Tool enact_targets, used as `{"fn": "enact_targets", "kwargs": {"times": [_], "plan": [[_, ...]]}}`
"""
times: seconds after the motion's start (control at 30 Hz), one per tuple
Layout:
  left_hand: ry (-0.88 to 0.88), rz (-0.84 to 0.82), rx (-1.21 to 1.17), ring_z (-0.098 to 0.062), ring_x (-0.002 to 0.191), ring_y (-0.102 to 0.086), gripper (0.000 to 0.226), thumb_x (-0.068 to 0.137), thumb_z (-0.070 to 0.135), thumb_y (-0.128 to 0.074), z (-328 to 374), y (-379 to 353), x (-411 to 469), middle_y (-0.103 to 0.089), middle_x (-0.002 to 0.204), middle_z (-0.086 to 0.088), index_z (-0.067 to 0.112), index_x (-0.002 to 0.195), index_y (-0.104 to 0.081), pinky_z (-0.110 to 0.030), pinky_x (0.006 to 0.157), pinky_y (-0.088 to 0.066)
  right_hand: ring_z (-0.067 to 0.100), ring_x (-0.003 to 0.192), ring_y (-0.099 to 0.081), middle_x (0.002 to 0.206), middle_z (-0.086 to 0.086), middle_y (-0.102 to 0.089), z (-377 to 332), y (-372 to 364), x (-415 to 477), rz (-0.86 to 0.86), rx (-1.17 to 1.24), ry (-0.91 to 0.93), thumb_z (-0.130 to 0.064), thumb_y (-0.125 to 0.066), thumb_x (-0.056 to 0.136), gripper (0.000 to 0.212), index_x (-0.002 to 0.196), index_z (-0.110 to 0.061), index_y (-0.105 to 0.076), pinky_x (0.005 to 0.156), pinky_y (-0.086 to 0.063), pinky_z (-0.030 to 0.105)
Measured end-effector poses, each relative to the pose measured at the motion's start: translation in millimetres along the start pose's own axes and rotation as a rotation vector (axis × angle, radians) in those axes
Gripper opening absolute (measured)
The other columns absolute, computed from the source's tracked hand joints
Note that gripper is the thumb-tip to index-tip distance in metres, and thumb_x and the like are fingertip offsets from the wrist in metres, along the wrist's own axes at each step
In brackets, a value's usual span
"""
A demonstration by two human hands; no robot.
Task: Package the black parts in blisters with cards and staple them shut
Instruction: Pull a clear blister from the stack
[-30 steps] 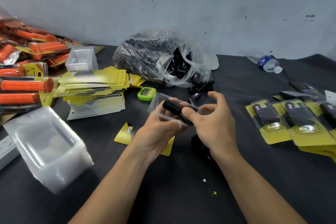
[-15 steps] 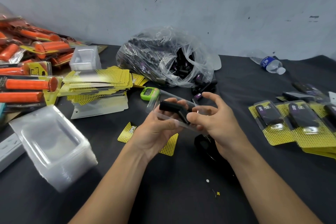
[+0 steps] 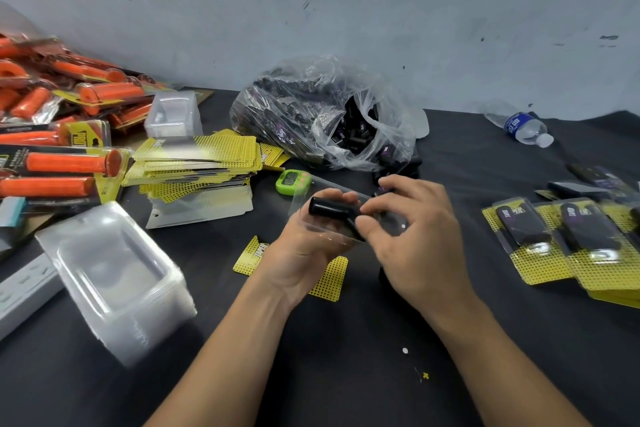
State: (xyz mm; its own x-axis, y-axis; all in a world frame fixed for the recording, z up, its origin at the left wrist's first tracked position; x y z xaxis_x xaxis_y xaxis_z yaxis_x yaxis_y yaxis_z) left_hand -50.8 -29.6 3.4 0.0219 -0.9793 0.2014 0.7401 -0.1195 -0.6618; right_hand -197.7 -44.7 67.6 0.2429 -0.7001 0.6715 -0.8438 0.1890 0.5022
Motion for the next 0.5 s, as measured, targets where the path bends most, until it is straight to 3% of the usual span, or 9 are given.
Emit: {"fn": "enact_targets", "kwargs": {"times": [0.07, 0.1, 0.27, 0.37, 0.5], "plan": [[0.018, -0.019, 0.048, -0.026, 0.109, -0.067, 0.06, 0.066, -0.027, -0.054, -3, -4, -1, -0.068, 0.118, -0.011, 0.012, 0.111, -0.063, -0.036, 0.083, -0.059, 0.017, 0.113, -0.054, 0.114, -0.009, -0.07, -3, -6, -4, -0.018, -0.059, 0.035, -0.036, -0.08, 0.073, 0.018, 0.088, -0.025, -0.079, 0.103, -0.043, 0.034], [0.032, -0.019, 0.079, -0.027, 0.109, -0.066, 0.062, 0.063, -0.027, -0.053, -4, -4, -2, -0.067, 0.118, -0.014, 0.011, 0.111, -0.062, -0.035, 0.083, -0.059, 0.018, 0.11, -0.055, 0.11, -0.009, -0.07, -4, -7, -6, -0.002, -0.092, 0.057, -0.037, -0.081, 0.072, 0.02, 0.086, -0.024, -0.077, 0.1, -0.043, 0.036], [0.075, -0.012, 0.17, -0.033, 0.107, -0.057, 0.065, 0.06, -0.029, -0.048, -11, -10, -4, -0.066, 0.116, -0.018, 0.005, 0.115, -0.06, -0.029, 0.072, -0.057, 0.015, 0.095, -0.053, 0.086, -0.013, -0.065, -6, -3, -8, 0.105, -0.192, 0.062, -0.042, -0.078, 0.07, 0.025, 0.074, -0.024, -0.062, 0.087, -0.032, 0.026], [0.084, 0.007, 0.201, -0.034, 0.109, -0.059, 0.066, 0.059, -0.025, -0.05, -12, -11, -4, -0.065, 0.117, -0.018, 0.004, 0.118, -0.057, -0.034, 0.078, -0.053, 0.017, 0.092, -0.052, 0.084, -0.011, -0.063, -9, -6, -10, 0.1, -0.245, 0.017, -0.042, -0.077, 0.072, 0.028, 0.073, -0.025, -0.055, 0.085, -0.032, 0.029], [0.098, 0.026, 0.18, -0.029, 0.102, -0.064, 0.066, 0.059, -0.023, -0.051, -13, -12, -4, -0.065, 0.113, -0.017, 0.005, 0.118, -0.056, -0.032, 0.073, -0.056, 0.017, 0.093, -0.051, 0.086, -0.011, -0.059, -8, -11, -12, 0.056, -0.248, -0.049, -0.039, -0.082, 0.074, 0.034, 0.075, -0.026, -0.05, 0.084, -0.034, 0.031]]}}
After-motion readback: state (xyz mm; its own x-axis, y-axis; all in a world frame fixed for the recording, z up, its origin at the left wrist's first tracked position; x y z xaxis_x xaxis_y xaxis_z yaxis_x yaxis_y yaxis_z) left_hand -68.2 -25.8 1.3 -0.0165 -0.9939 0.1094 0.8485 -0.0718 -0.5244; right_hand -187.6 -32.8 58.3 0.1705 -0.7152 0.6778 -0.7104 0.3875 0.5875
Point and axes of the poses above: each hand's wrist, its own x-axis towards the middle knuckle, its own y-axis out of the back of the hand, z = x × y, the point moved 6 cm from there along x, towards the middle knuckle
